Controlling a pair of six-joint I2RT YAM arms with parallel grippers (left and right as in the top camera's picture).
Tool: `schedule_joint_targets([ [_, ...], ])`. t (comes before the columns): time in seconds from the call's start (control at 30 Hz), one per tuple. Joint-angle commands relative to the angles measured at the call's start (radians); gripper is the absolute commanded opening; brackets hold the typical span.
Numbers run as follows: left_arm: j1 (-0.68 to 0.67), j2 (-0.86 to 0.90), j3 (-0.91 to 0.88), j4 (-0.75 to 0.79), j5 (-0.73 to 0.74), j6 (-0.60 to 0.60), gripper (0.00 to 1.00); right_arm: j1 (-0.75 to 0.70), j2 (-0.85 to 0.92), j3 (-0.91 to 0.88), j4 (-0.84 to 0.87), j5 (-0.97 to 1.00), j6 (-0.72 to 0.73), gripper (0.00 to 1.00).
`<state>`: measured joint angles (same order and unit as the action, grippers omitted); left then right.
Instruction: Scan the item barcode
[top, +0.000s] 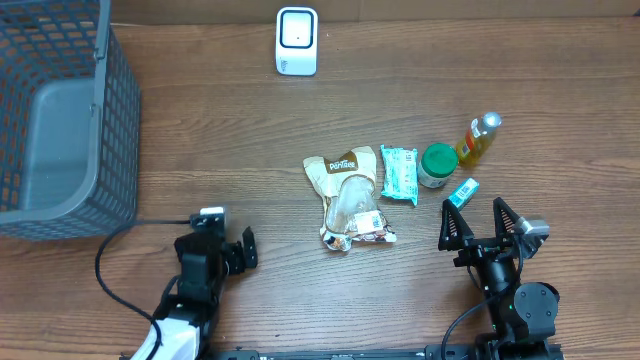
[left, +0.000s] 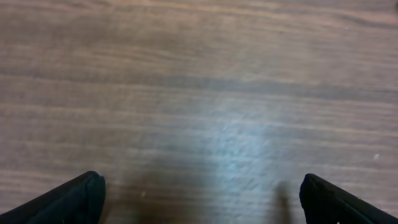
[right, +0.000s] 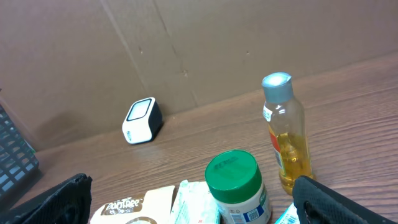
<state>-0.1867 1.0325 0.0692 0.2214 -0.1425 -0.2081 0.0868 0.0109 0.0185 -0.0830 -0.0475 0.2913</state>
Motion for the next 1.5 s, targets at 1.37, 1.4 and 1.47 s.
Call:
schedule_joint_targets([
  [1.37, 0.069, -0.932, -0.064, -0.296, 0.035, 0.266, 0.99, 0.006, -0.008, -0.011, 0.003, 0.002, -0.001, 1.0],
  [1.4, 0.078, -0.945, -0.064, -0.296, 0.035, 0.266, 1.0, 0.006, -0.008, -0.011, 0.003, 0.002, -0.001, 1.0],
  [1.47, 0.097, -0.977, -0.064, -0.296, 0.035, 0.272, 1.0, 0.006, -0.008, -0.011, 0.003, 0.002, -0.001, 1.0],
])
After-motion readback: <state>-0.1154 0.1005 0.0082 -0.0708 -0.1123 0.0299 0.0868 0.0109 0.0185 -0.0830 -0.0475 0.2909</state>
